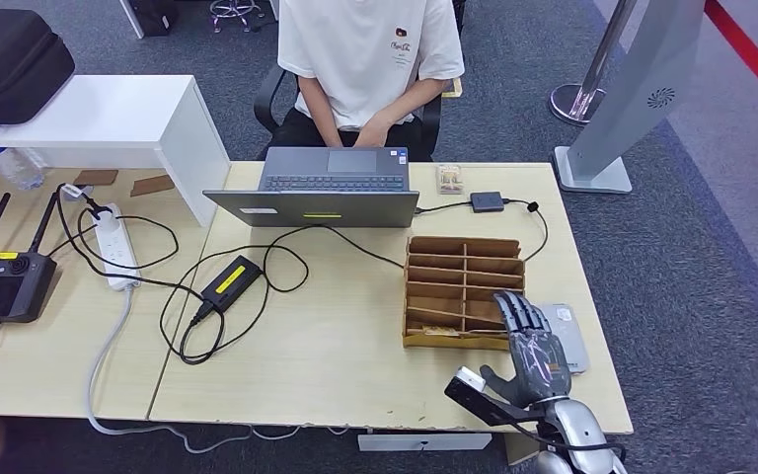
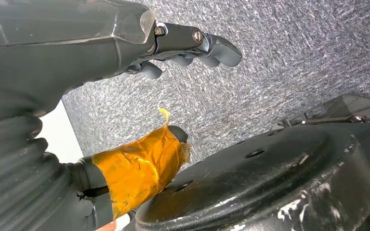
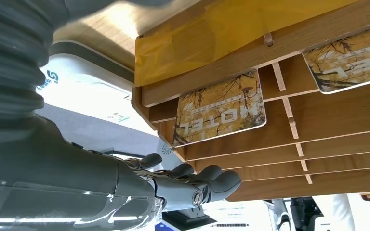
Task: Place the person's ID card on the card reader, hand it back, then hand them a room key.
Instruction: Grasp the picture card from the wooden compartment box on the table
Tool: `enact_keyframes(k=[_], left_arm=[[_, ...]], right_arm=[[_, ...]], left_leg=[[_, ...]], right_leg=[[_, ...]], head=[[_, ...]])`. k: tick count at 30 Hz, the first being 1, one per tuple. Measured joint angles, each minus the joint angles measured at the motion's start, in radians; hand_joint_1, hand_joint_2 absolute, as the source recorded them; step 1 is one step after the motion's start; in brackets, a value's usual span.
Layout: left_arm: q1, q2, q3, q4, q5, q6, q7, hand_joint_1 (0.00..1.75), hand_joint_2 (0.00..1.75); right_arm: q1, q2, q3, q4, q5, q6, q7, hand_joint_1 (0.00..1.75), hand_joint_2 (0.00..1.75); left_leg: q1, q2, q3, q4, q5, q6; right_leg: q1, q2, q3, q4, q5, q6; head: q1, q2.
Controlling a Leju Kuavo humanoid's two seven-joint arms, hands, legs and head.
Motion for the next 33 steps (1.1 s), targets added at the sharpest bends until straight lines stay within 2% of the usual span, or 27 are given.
enact_keyframes(k=[8,16,33], left_arm=[[0.000,0.000,-0.003,0.000,-0.005,0.005,-0.006,0.00,1.75],[0.001,0.003,-0.011,-0.001,-0.044,0.041,-0.063,0.00,1.75],[0.000,0.004,-0.029,-0.001,-0.054,0.043,-0.060,0.00,1.75]], right_arm=[[0.000,0.002,-0.001,0.002,-0.001,-0.001,-0.008,1.75,1.75],[0.007,0.002,-0.004,-0.005,-0.007,0.001,-0.013,1.75,1.75],[0.010,0.002,-0.006,-0.012,-0.001,0.003,-0.010,1.75,1.75]], left_leg=[[0.000,0.000,0.000,0.000,0.000,0.000],[0.000,0.000,0.000,0.000,0.000,0.000],[0.000,0.000,0.001,0.000,0.000,0.000]], right_leg=[[0.000,0.000,0.000,0.000,0.000,0.000],[0.000,0.000,0.000,0.000,0.000,0.000],[0.000,0.000,0.001,0.000,0.000,0.000]], head=[[0.000,0.000],[0.000,0.000],[0.000,0.000]])
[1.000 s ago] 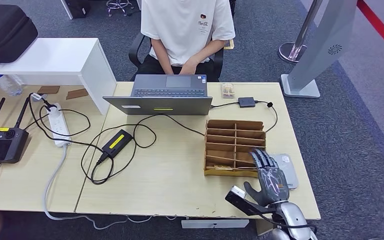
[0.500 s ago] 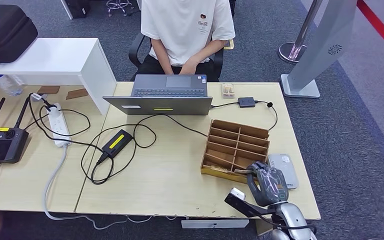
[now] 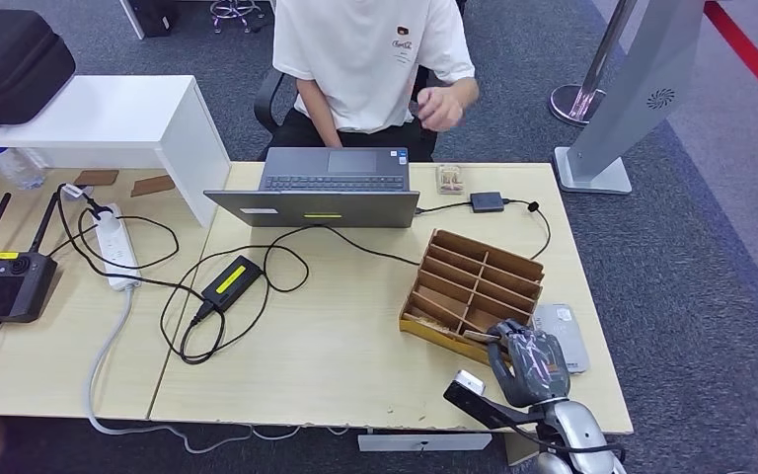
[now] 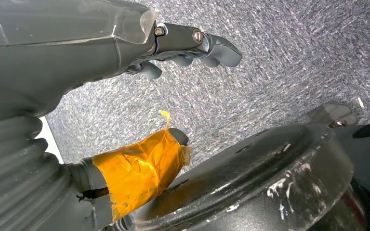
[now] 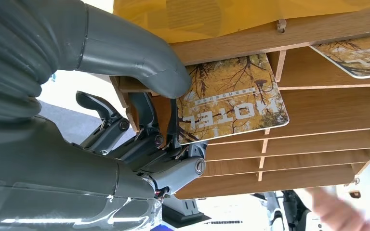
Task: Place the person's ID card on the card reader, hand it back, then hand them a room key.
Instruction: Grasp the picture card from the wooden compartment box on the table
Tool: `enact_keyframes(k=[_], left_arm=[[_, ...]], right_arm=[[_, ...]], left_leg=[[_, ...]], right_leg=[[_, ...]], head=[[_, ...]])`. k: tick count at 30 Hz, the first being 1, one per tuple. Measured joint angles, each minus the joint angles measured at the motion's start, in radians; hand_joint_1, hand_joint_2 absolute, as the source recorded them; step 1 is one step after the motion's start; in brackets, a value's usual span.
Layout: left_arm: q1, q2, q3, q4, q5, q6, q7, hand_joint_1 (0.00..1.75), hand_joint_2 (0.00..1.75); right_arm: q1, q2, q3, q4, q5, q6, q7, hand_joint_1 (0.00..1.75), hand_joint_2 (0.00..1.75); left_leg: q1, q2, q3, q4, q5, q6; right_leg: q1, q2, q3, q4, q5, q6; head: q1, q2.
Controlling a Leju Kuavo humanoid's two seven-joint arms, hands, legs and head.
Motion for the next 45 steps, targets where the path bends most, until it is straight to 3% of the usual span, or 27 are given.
enact_keyframes(k=[31,45], left_arm=[[0.000,0.012,-0.003,-0.008,-0.001,-0.021,-0.002,0.00,1.75],[0.000,0.015,-0.003,-0.008,0.001,-0.023,0.000,0.00,1.75]], right_arm=[[-0.006,-0.001,-0.029,-0.043,-0.002,0.016,0.003,1.75,1.75],[-0.047,-0.036,-0.056,-0.131,-0.067,0.058,-0.014,1.75,1.75]], left_leg=[[0.000,0.000,0.000,0.000,0.000,0.000],[0.000,0.000,0.000,0.000,0.000,0.000]], right_leg=[[0.000,0.000,0.000,0.000,0.000,0.000],[0.000,0.000,0.000,0.000,0.000,0.000]], head=[[0.000,0.000],[0.000,0.000]])
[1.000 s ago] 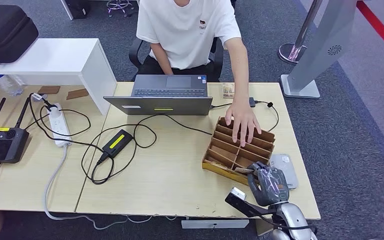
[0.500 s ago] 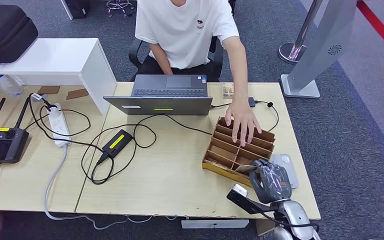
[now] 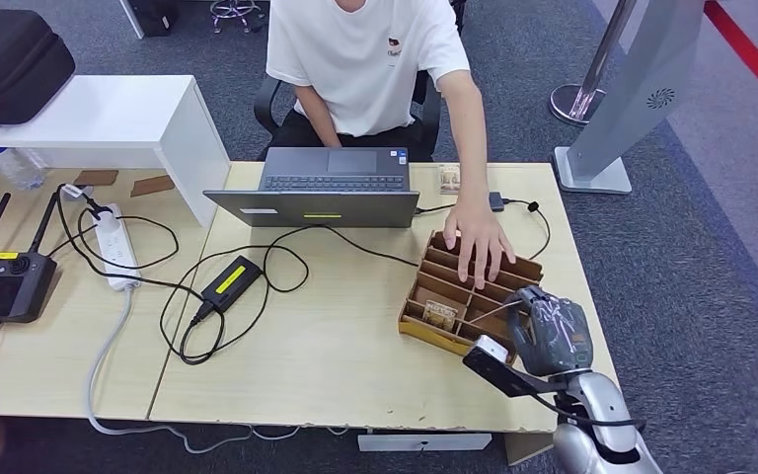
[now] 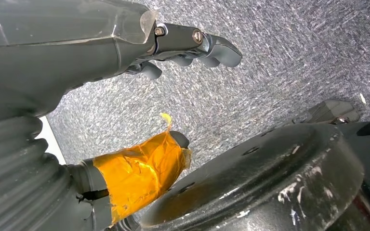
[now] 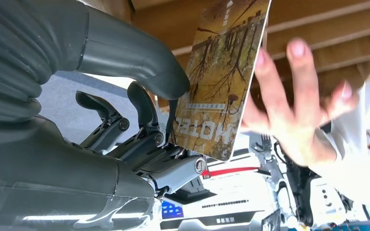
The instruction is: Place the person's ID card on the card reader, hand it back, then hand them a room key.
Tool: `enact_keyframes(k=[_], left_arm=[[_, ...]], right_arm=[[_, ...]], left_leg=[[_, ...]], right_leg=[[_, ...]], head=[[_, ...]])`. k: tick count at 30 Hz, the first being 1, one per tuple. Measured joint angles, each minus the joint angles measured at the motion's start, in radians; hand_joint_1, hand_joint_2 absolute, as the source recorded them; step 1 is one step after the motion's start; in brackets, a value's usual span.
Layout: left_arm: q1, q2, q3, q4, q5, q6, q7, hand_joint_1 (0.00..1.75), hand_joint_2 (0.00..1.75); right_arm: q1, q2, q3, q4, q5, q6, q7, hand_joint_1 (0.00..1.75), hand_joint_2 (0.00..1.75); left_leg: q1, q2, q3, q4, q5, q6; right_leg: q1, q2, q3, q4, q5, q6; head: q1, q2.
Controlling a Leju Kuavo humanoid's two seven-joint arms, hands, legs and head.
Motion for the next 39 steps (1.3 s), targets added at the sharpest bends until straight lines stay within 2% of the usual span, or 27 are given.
enact_keyframes(k=[19,23,26,32,35,39], left_arm=[[0.000,0.000,-0.001,0.000,0.000,-0.003,0.000,0.00,1.75],[-0.001,0.002,-0.002,0.000,-0.004,-0.003,0.000,0.00,1.75],[-0.002,0.006,-0.004,-0.003,-0.010,-0.004,0.000,0.00,1.75],[-0.014,0.015,-0.023,-0.017,-0.027,-0.005,0.008,0.00,1.75],[-0.021,0.015,-0.029,-0.026,-0.034,-0.007,0.009,0.00,1.75],[-0.032,0.015,-0.041,-0.037,-0.040,-0.011,0.009,0.00,1.75]], right_arm=[[-0.055,-0.037,-0.019,-0.062,-0.046,0.030,-0.009,1.75,1.75],[-0.114,-0.049,-0.022,-0.062,-0.079,0.059,-0.007,1.75,1.75],[-0.211,-0.063,-0.025,-0.049,-0.101,0.111,0.010,1.75,1.75],[-0.543,-0.074,-0.002,0.110,-0.086,0.187,0.072,1.75,1.75],[-0.704,-0.061,0.029,0.230,-0.049,0.199,0.113,1.75,1.75],[-0.893,-0.017,0.069,0.399,-0.016,0.215,0.152,1.75,1.75]], left_leg=[[0.000,0.000,0.000,0.000,0.000,0.000],[0.000,0.001,0.000,0.000,0.000,0.000],[0.000,0.001,-0.001,0.000,0.002,0.000],[0.000,0.003,-0.002,0.001,0.006,0.000],[0.000,0.002,-0.002,0.001,0.007,-0.001],[0.000,0.001,-0.003,0.001,0.009,-0.002]], right_leg=[[0.000,0.000,0.000,0.000,0.000,0.000],[0.000,0.001,0.000,0.000,0.001,0.000],[0.000,0.002,-0.001,0.001,0.002,0.000],[0.000,0.003,-0.002,0.001,0.006,0.000],[0.000,0.003,-0.003,0.002,0.007,0.000],[0.000,0.002,-0.003,0.002,0.008,-0.001]], head=[[0.000,0.000],[0.000,0.000],[0.000,0.000],[0.000,0.000],[0.000,0.000],[0.000,0.000]])
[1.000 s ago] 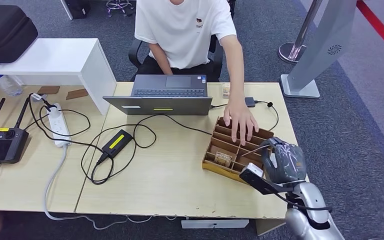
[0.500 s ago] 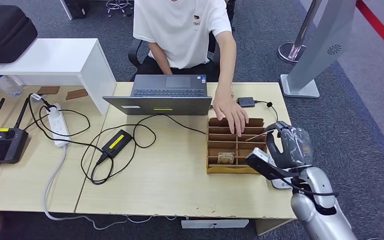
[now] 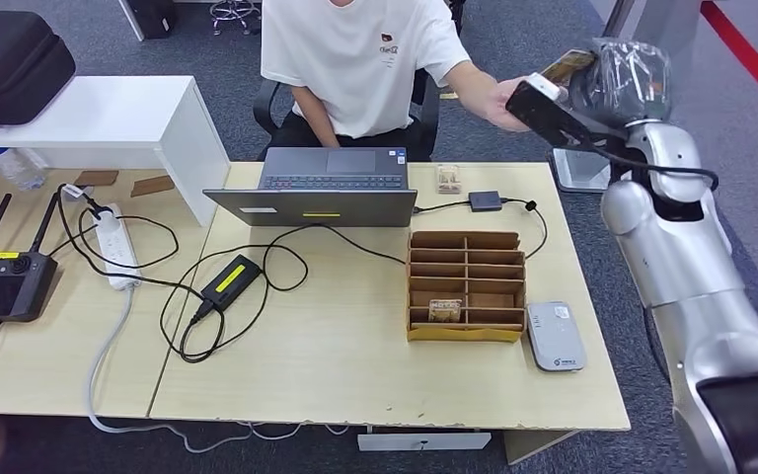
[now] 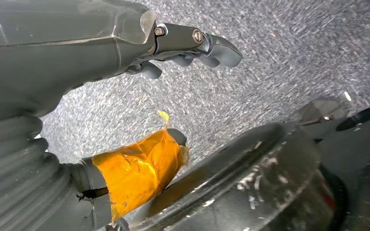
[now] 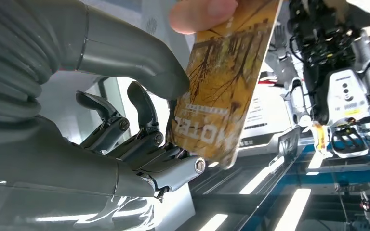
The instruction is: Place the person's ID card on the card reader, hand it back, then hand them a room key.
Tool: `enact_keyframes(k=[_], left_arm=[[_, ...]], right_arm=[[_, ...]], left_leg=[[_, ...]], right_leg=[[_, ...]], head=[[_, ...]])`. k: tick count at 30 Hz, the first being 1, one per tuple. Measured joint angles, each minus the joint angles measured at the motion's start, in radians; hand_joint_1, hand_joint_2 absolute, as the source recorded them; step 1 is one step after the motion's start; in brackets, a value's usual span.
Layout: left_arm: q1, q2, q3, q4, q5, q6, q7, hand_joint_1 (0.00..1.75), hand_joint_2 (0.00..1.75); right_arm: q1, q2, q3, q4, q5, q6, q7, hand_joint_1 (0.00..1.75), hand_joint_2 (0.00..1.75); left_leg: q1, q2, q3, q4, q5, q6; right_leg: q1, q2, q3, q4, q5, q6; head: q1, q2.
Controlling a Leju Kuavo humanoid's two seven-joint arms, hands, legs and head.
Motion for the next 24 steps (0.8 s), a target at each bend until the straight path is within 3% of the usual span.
enact_keyframes(k=[6,10,24], left_arm=[[-0.005,-0.001,-0.007,-0.010,-0.004,-0.001,0.000,0.00,1.75],[-0.005,-0.002,-0.008,-0.013,-0.002,-0.006,-0.002,0.00,1.75],[-0.004,-0.001,-0.008,-0.014,0.020,-0.031,-0.013,0.00,1.75]], right_arm=[[-0.141,0.053,0.034,0.159,0.017,0.010,0.029,1.75,1.75],[-0.163,0.070,0.044,0.212,0.018,0.005,0.025,0.00,1.75],[-0.155,0.059,0.060,0.281,0.027,-0.023,0.000,0.00,1.75]], left_leg=[[0.000,-0.002,-0.001,0.000,0.001,0.000],[0.000,-0.003,-0.002,0.000,0.000,0.000],[0.000,-0.003,-0.001,0.001,0.000,0.000]], right_leg=[[0.000,-0.002,0.000,0.000,0.000,0.000],[0.000,-0.002,-0.001,0.000,0.000,0.000],[0.000,-0.002,-0.001,-0.001,0.000,0.000]], head=[[0.000,0.000],[0.000,0.000],[0.000,0.000]])
